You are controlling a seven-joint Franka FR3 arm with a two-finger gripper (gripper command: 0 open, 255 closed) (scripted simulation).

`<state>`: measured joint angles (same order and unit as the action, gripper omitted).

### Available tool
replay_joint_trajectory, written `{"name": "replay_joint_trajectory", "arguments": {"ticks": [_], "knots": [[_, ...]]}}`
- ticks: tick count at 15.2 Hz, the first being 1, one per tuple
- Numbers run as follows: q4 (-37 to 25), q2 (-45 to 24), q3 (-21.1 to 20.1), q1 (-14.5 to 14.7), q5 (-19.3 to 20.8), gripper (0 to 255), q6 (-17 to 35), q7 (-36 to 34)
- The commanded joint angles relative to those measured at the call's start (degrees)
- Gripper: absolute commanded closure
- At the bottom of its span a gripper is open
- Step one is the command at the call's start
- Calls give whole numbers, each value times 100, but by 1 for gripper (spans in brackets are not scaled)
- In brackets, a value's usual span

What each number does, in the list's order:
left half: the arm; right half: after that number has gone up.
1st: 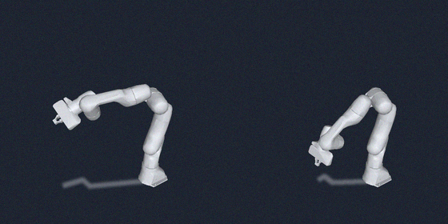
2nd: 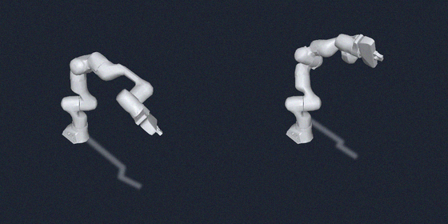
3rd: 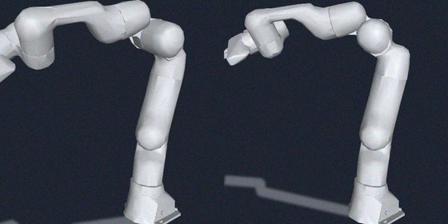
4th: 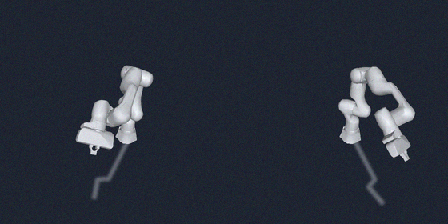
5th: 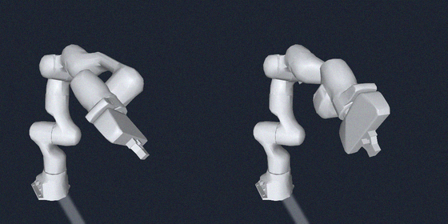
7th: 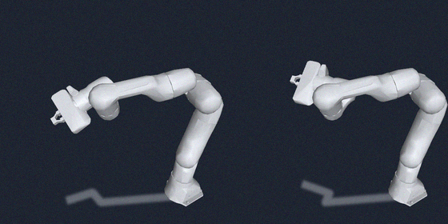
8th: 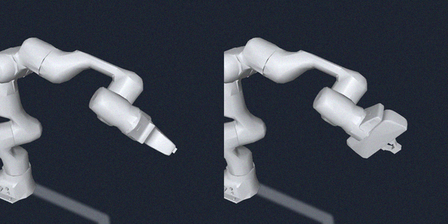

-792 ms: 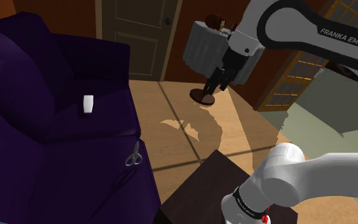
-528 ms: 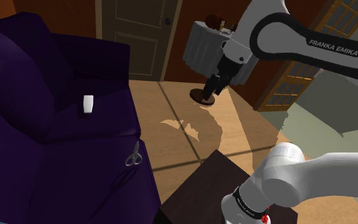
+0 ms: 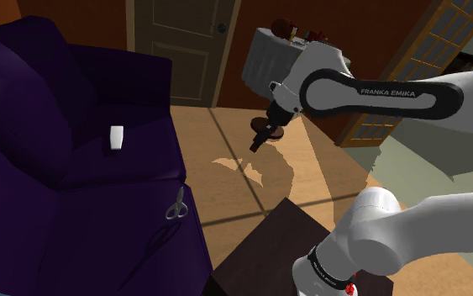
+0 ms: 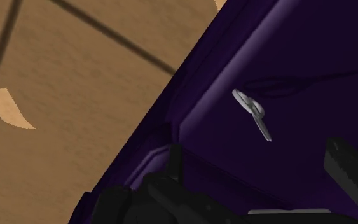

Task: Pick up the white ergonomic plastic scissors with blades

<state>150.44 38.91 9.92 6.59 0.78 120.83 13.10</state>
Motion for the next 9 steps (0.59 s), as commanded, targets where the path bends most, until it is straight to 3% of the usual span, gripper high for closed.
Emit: {"name": "replay_joint_trajectory", "arguments": {"ticks": [1, 6, 9], "knots": [[304, -180, 155, 139, -48, 0, 604, 370], [645, -1049, 666, 670, -366, 0, 2018, 1433], [696, -1715, 1088, 1193, -822, 0, 2836, 2269]]}}
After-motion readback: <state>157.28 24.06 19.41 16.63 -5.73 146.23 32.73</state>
